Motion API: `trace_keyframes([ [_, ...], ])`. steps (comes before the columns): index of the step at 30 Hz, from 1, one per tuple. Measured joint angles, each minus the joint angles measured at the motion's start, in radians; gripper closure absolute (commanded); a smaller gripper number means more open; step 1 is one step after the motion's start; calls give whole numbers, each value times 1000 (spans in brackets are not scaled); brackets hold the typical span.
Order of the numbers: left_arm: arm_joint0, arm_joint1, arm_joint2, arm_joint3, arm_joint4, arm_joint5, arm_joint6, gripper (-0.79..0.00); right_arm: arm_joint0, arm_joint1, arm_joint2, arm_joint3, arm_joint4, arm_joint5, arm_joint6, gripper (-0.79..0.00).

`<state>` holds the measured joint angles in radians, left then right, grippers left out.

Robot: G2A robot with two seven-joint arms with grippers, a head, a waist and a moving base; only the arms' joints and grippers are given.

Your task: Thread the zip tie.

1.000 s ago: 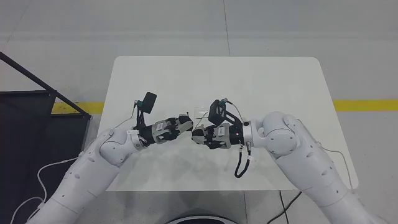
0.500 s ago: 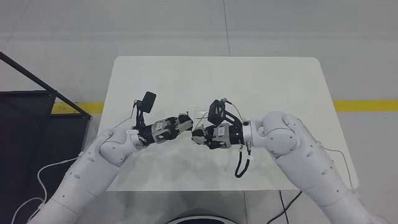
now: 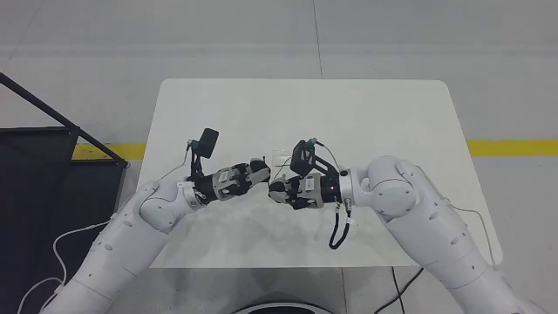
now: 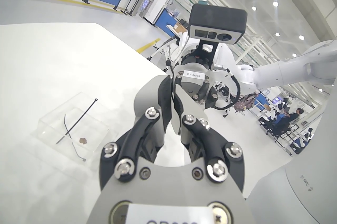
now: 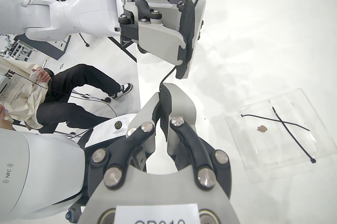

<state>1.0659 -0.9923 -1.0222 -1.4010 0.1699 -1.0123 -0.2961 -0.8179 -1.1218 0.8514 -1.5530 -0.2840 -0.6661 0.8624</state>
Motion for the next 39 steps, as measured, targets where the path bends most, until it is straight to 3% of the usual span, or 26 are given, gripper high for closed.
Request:
trace_keyframes([
  [5,3,-2,-4,0,1,0,1,-80,3,-1,-3,3,0,-1,0,0],
  [11,4,-4,-7,0,2,0,-2,0,5,-1,-7,5,0,0,-1,0],
  [17,7,-5,-12,-2,2,0,-6,0,5,-2,-8,5,0,4,-5,0],
  [18,8,-5,-14,-2,2,0,-6,0,5,-2,-8,5,-1,5,-7,-71],
  [20,9,-6,-16,-3,4,0,-5,0,4,-2,-7,4,-1,7,-10,-317],
  [21,10,-6,-18,-3,5,0,-4,0,3,-1,-6,3,-2,8,-12,-382],
  [29,17,-5,-46,-4,11,0,15,0,-18,9,31,1,-2,15,-25,-446],
  [30,20,-3,-53,-6,10,0,16,0,-28,14,45,-1,-4,16,-28,-502],
  [32,26,0,-64,-11,8,0,17,0,-46,21,72,-11,-6,17,-34,-785],
  [39,54,11,-102,-43,3,0,10,0,-127,53,178,-89,-16,34,-29,-785],
])
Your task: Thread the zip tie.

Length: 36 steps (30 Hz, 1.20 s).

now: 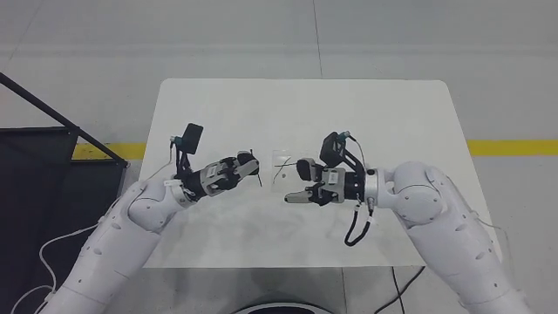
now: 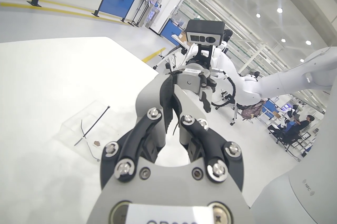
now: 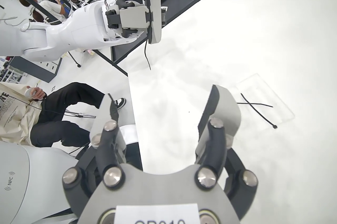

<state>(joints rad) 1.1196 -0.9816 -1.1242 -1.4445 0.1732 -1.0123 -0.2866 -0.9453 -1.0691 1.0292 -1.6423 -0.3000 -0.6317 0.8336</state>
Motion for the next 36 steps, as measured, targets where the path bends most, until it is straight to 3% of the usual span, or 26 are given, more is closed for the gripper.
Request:
trace_keyframes([
  [36,27,-6,-27,-26,15,38,-3,0,2,-1,-3,2,0,-1,0,-785],
])
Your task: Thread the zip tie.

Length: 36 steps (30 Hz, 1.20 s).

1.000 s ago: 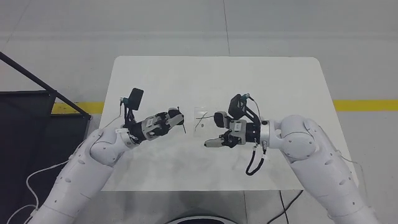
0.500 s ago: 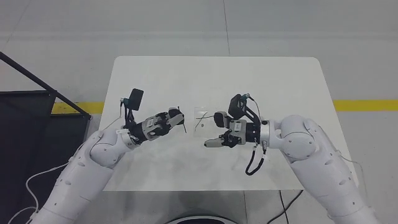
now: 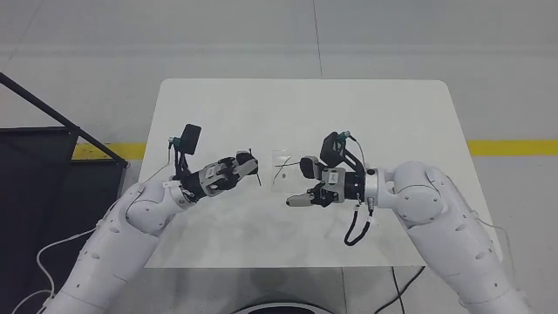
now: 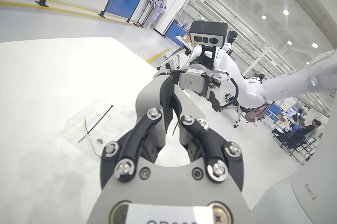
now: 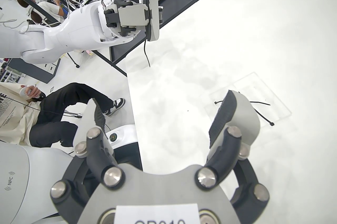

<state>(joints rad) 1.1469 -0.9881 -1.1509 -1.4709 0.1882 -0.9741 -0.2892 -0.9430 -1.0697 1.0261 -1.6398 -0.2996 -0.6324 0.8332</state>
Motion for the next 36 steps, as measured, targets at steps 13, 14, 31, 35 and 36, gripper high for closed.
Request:
trace_keyframes([
  [13,0,0,0,0,0,0,0,0,0,0,0,0,0,0,0,-785],
  [14,0,0,0,0,0,0,0,0,0,0,0,0,0,0,0,-785],
  [31,5,-2,-1,-14,12,30,6,0,-14,-2,-7,31,0,12,-31,-785],
  [35,2,-5,-1,-2,21,37,5,0,-8,-5,-13,91,21,52,-34,-785],
  [36,0,-6,0,5,22,31,3,0,2,-6,-19,105,33,73,-20,-785],
])
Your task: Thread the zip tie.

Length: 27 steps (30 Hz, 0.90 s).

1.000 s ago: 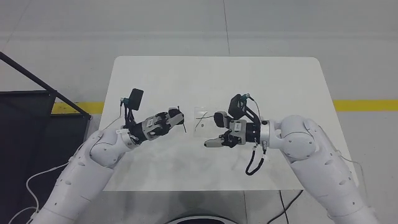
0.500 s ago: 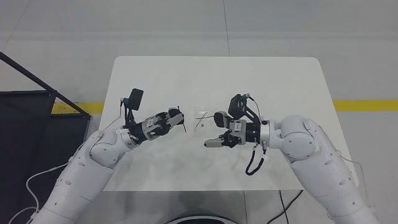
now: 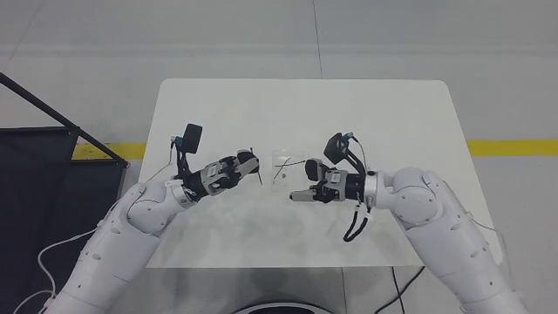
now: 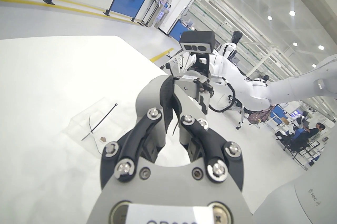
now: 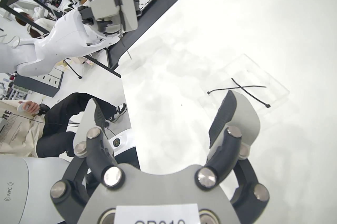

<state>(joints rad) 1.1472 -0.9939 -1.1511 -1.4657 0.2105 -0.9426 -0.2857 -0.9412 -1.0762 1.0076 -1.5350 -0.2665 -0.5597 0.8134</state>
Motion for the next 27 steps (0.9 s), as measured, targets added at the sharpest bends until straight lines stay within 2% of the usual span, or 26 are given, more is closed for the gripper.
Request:
trace_keyframes([
  [8,-6,-4,0,52,-4,-52,0,0,95,-28,-61,111,34,162,11,-785],
  [12,-8,-5,-1,60,-3,-53,-4,0,110,-33,-65,133,57,132,-10,-785],
  [20,-8,-5,-1,59,-3,-53,-3,0,108,-33,-64,132,53,136,-12,-785],
  [27,-8,-5,-1,59,-3,-53,-3,0,131,-44,-90,129,-5,304,-3,-785],
])
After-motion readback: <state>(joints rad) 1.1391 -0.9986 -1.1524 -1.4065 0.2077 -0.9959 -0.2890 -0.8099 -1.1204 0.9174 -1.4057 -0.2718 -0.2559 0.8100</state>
